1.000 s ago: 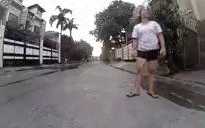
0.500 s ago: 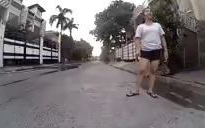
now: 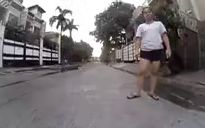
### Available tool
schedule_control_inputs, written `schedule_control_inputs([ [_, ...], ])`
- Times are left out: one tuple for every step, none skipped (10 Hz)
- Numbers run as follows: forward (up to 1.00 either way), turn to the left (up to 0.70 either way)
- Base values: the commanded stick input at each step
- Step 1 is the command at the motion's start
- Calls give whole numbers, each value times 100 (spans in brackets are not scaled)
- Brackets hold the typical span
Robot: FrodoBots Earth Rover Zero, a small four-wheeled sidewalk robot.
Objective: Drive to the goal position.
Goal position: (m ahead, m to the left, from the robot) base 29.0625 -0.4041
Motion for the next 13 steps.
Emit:
schedule_control_inputs([
  [100, 40],
  [100, 40],
  [100, 21],
  [100, 0],
  [100, 0],
  [100, 0],
  [100, 0],
  [100, 0],
  [100, 0],
  [100, 0],
  [100, 0],
  [100, 0],
  [100, 0],
])
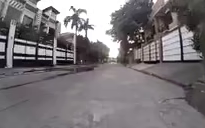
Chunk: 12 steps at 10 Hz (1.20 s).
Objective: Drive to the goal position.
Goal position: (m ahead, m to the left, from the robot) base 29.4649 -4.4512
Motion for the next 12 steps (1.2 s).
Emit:
schedule_control_inputs([
  [100, 0],
  [100, -2],
  [100, -15],
  [100, -34],
  [100, -40],
  [100, -40],
  [100, -40],
  [100, -40],
  [100, -25],
  [100, 0],
  [100, 0],
  [100, 0],
])
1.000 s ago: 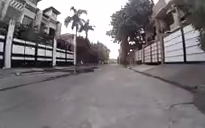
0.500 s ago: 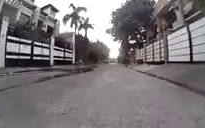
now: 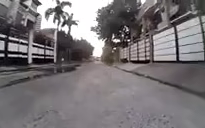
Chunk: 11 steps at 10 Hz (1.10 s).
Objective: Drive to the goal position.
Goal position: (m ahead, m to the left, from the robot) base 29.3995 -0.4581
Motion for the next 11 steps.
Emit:
schedule_control_inputs([
  [100, 0],
  [100, 0],
  [100, 0],
  [100, 0],
  [100, 0],
  [100, 0],
  [100, 0],
  [100, 0],
  [100, 0],
  [100, 0],
  [100, 0],
])
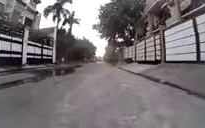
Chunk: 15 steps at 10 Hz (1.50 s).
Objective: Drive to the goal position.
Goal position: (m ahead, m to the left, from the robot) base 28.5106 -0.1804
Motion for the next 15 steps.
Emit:
schedule_control_inputs([
  [100, 0],
  [100, 0],
  [100, 0],
  [100, 0],
  [100, 0],
  [100, 0],
  [100, 0],
  [100, 0],
  [100, 0],
  [100, 0],
  [100, -11],
  [100, -40],
  [100, -40],
  [100, -40],
  [100, -40],
])
